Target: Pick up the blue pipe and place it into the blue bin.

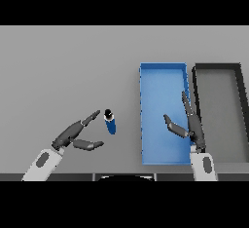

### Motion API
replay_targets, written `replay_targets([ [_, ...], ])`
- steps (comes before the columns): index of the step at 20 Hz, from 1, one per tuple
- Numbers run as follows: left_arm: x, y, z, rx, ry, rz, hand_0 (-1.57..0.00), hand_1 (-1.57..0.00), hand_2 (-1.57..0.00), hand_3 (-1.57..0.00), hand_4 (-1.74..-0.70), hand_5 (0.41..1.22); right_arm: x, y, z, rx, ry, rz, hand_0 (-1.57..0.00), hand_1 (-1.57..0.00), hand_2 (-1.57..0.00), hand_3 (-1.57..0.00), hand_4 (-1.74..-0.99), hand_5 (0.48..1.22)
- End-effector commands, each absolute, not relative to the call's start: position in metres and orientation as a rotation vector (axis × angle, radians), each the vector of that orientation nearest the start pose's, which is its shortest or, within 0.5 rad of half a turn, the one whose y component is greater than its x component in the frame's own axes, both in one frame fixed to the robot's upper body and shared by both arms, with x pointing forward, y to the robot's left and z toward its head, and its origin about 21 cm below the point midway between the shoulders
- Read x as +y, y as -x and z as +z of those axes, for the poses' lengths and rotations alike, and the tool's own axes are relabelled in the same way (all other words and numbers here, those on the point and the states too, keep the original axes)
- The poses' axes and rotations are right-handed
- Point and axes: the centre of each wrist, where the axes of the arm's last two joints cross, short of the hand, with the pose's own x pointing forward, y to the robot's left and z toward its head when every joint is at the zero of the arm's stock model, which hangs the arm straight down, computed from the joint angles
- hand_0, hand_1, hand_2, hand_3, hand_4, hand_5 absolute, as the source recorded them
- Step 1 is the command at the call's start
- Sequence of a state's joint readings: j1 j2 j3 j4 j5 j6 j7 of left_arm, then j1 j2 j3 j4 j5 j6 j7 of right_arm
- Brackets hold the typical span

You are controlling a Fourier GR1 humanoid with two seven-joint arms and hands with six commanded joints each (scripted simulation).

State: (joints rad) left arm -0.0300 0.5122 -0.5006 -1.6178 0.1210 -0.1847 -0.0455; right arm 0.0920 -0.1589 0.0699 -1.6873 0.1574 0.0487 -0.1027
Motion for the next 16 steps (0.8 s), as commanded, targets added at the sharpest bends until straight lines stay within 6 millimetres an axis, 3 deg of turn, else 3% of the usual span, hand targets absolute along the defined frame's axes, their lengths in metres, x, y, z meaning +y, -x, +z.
replay_targets([
  [1, 0.232, -0.227, 0.004, -1.411, 0.269, -0.814, 0.0, 0.0, 0.0, 0.0, -1.15, 0.452, -0.255, -0.225, 0.016, -1.682, 0.154, 0.327, 0.0, 0.0, 0.0, 0.0, -1.218, 0.627],
  [8, 0.183, -0.248, -0.015, -1.457, 0.315, -0.784, 0.0, 0.0, 0.0, 0.0, -1.13, 0.459, -0.254, -0.222, 0.016, -1.667, 0.166, 0.326, 0.0, 0.0, 0.0, 0.0, -1.21, 0.631],
  [13, 0.169, -0.255, -0.026, -1.422, 0.25, -0.836, 0.0, 0.0, 0.0, 0.0, -1.05, 0.418, -0.256, -0.221, 0.013, -1.68, 0.169, 0.318, 0.0, 0.0, 0.0, 0.0, -1.221, 0.645],
  [16, 0.159, -0.256, -0.032, -1.442, 0.317, -0.8, 0.0, 0.0, 0.0, 0.0, -1.09, 0.441, -0.26, -0.218, 0.013, -1.682, 0.188, 0.335, 0.0, 0.0, 0.0, 0.0, -1.205, 0.649],
])
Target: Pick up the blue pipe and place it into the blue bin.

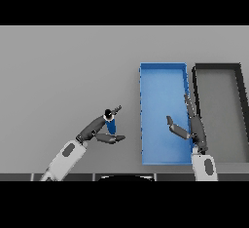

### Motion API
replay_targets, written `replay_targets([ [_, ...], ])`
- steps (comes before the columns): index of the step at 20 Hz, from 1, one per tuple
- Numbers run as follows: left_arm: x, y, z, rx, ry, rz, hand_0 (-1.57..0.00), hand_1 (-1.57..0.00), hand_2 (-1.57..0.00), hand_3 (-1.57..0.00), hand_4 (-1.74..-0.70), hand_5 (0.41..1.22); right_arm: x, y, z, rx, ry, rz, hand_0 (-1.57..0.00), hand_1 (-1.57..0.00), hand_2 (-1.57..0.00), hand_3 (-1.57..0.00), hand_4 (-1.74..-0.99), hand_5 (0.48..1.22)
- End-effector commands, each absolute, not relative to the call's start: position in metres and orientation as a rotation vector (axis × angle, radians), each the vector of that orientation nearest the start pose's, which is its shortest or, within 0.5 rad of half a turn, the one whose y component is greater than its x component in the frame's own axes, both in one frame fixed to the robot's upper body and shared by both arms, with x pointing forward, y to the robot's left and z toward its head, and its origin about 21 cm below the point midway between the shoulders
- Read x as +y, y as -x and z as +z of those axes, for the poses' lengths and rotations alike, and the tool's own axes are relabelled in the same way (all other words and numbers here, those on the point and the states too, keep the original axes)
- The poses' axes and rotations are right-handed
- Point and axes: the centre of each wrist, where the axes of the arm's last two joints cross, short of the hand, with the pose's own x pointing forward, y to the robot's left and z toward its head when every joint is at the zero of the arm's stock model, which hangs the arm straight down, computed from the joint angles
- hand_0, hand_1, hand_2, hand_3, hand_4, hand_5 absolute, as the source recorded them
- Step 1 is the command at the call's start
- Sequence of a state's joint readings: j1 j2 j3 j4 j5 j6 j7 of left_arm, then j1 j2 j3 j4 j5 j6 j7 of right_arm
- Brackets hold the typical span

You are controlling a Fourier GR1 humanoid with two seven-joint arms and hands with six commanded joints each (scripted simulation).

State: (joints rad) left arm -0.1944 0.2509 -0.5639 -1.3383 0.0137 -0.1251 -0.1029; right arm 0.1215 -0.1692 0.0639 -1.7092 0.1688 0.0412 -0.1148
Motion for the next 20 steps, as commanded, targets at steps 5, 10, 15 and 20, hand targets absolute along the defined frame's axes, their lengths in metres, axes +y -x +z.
replay_targets([
  [5, 0.142, -0.26, -0.034, -1.469, 0.425, -0.673, -0.12, -0.32, -0.49, -0.53, -1.28, 0.735, -0.26, -0.218, 0.011, -1.671, 0.177, 0.328, 0.0, 0.0, 0.0, 0.0, -1.22, 0.656],
  [10, 0.136, -0.252, -0.035, -1.493, 0.456, -0.656, -1.07, -1.15, -1.21, -1.19, -1.58, 1.062, -0.257, -0.222, 0.013, -1.677, 0.157, 0.325, 0.0, 0.0, 0.0, 0.0, -1.233, 0.66],
  [15, 0.126, -0.252, -0.028, -1.568, 0.44, -0.662, -1.41, -1.43, -1.45, -1.45, -1.49, 1.169, -0.255, -0.223, 0.01, -1.66, 0.153, 0.314, 0.0, 0.0, 0.0, 0.0, -1.22, 0.635],
  [20, 0.114, -0.259, 0.0, -1.678, 0.489, -0.631, -1.52, -1.53, -1.53, -1.53, -1.47, 1.204, -0.254, -0.224, 0.013, -1.662, 0.149, 0.315, 0.0, 0.0, 0.0, 0.0, -1.226, 0.636],
])
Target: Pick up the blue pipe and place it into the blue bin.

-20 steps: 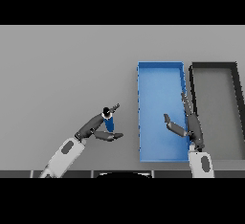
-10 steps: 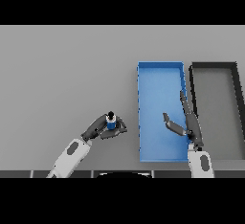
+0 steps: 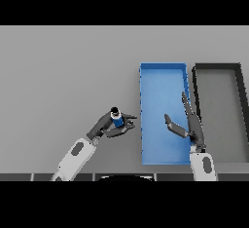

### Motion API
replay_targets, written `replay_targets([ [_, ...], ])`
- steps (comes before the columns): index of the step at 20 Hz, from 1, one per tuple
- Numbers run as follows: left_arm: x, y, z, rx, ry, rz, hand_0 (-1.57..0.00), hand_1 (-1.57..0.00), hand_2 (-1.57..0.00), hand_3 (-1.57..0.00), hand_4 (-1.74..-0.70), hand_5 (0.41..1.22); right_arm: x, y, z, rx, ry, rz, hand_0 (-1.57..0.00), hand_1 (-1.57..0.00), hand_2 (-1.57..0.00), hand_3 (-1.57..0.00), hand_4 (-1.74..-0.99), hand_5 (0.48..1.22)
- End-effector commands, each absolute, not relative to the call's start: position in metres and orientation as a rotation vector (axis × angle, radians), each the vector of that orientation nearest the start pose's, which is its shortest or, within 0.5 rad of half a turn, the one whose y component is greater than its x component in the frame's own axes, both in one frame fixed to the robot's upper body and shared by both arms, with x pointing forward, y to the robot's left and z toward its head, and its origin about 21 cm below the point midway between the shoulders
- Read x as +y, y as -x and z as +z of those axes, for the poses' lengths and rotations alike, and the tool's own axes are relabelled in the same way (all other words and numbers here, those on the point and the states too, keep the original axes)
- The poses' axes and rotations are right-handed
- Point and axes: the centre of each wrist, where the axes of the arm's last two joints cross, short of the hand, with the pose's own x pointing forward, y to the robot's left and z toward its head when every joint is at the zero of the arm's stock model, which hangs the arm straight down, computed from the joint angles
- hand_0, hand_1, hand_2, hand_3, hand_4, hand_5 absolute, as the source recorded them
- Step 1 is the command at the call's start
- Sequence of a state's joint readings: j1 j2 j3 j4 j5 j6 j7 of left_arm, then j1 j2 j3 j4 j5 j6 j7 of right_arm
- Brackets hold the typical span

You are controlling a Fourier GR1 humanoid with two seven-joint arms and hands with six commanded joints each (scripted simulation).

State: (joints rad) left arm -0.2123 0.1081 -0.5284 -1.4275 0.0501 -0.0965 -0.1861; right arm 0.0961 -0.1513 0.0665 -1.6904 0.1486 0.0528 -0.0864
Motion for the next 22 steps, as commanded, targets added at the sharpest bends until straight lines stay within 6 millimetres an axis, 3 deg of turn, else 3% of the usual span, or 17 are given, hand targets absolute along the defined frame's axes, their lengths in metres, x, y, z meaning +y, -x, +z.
replay_targets([
  [1, 0.112, -0.26, 0.007, -1.694, 0.494, -0.635, -1.53, -1.53, -1.54, -1.54, -1.47, 1.207, -0.258, -0.225, 0.013, -1.661, 0.16, 0.319, 0.0, 0.0, 0.0, 0.0, -1.22, 0.638],
  [6, 0.101, -0.259, 0.037, -1.753, 0.565, -0.688, -1.56, -1.56, -1.56, -1.56, -1.47, 1.217, -0.258, -0.223, 0.011, -1.669, 0.178, 0.341, 0.0, 0.0, 0.0, 0.0, -1.176, 0.643],
  [11, 0.099, -0.26, 0.049, -1.736, 0.577, -0.719, -1.57, -1.57, -1.57, -1.57, -1.47, 1.22, -0.263, -0.224, 0.013, -1.679, 0.193, 0.346, 0.0, 0.0, 0.0, 0.0, -1.151, 0.643],
  [13, 0.097, -0.259, 0.048, -1.736, 0.564, -0.726, -1.57, -1.57, -1.57, -1.57, -1.47, 1.22, -0.249, -0.198, 0.006, -1.692, 0.26, 0.28, 0.0, 0.0, 0.0, 0.0, -1.141, 0.643],
  [15, 0.096, -0.258, 0.045, -1.723, 0.565, -0.73, -1.57, -1.57, -1.57, -1.57, -1.47, 1.22, -0.228, -0.16, 0.0, -1.682, 0.389, 0.164, 0.0, 0.0, 0.0, 0.0, -1.138, 0.643],
  [18, 0.098, -0.259, 0.044, -1.731, 0.563, -0.726, -1.57, -1.57, -1.57, -1.57, -1.47, 1.22, -0.196, -0.107, 0.0, -1.614, 0.599, -0.014, 0.0, 0.0, 0.0, 0.0, -1.191, 0.642],
  [20, 0.101, -0.261, 0.045, -1.734, 0.572, -0.731, -1.57, -1.57, -1.57, -1.57, -1.47, 1.22, -0.185, -0.099, 0.013, -1.634, 0.647, -0.044, 0.0, 0.0, -0.02, 0.0, -1.187, 0.642],
  [22, 0.1, -0.26, 0.046, -1.725, 0.572, -0.736, -1.57, -1.57, -1.57, -1.57, -1.47, 1.221, -0.182, -0.096, 0.025, -1.753, 0.494, -0.092, 0.0, -0.01, -0.07, 0.0, -1.198, 0.641],
])
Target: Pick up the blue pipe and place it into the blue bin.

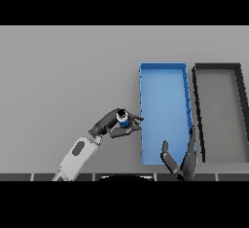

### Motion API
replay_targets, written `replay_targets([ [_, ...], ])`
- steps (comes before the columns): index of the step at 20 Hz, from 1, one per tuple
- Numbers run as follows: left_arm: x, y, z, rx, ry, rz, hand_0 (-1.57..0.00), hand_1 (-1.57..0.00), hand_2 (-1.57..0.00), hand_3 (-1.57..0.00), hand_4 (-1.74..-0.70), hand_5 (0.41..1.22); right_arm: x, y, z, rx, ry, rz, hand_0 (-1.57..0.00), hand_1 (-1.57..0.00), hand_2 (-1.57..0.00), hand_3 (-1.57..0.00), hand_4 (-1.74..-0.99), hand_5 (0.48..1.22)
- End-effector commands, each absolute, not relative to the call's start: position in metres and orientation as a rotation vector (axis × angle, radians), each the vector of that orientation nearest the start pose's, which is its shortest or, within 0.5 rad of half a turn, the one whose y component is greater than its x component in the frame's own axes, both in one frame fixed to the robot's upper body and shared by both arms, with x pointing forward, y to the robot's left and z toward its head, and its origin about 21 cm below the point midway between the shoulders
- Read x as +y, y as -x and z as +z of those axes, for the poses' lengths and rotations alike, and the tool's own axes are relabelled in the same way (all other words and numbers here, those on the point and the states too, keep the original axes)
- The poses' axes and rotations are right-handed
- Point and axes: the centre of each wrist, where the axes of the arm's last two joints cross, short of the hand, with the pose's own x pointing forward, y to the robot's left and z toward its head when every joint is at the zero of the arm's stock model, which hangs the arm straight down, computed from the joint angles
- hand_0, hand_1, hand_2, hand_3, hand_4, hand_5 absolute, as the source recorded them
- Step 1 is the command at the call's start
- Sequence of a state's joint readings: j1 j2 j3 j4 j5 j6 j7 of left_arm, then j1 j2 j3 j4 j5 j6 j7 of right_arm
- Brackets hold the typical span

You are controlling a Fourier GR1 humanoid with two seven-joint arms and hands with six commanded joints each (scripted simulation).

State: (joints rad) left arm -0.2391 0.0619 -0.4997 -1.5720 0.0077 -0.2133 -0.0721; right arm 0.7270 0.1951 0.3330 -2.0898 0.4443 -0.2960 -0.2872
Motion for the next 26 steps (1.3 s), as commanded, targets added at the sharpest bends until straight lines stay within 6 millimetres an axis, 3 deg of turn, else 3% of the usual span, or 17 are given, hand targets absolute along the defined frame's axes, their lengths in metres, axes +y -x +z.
replay_targets([
  [1, 0.1, -0.26, 0.046, -1.722, 0.575, -0.735, -1.57, -1.57, -1.57, -1.57, -1.47, 1.221, -0.181, -0.094, 0.03, -1.723, 0.379, -0.074, 0.0, -0.02, -0.09, 0.0, -1.202, 0.624],
  [3, 0.094, -0.258, 0.048, -1.725, 0.586, -0.747, -1.57, -1.57, -1.57, -1.57, -1.47, 1.221, -0.183, -0.095, 0.04, -1.652, 0.235, 0.007, 0.0, -0.03, -0.12, 0.0, -1.215, 0.607],
  [7, 0.098, -0.255, 0.049, -1.734, 0.589, -0.748, -1.57, -1.57, -1.57, -1.57, -1.47, 1.221, -0.178, -0.119, 0.079, -1.687, 0.037, 0.185, 0.0, -0.01, -0.11, 0.0, -1.247, 0.568],
  [15, 0.092, -0.262, 0.049, -1.723, 0.561, -0.781, -1.57, -1.57, -1.57, -1.57, -1.47, 1.221, -0.144, -0.166, 0.136, -1.711, -0.065, 0.53, 0.0, 0.0, -0.04, 0.0, -1.302, 0.559],
  [22, 0.093, -0.269, 0.05, -1.704, 0.611, -0.777, -1.57, -1.57, -1.57, -1.57, -1.47, 1.221, -0.113, -0.201, 0.158, -1.669, -0.136, 0.692, 0.0, -0.01, -0.06, 0.0, -1.232, 0.545],
  [26, 0.098, -0.267, 0.049, -1.7, 0.584, -0.777, -1.57, -1.57, -1.57, -1.57, -1.47, 1.221, -0.109, -0.214, 0.173, -1.702, -0.147, 0.75, -0.02, -0.03, -0.08, 0.0, -1.186, 0.521],
])
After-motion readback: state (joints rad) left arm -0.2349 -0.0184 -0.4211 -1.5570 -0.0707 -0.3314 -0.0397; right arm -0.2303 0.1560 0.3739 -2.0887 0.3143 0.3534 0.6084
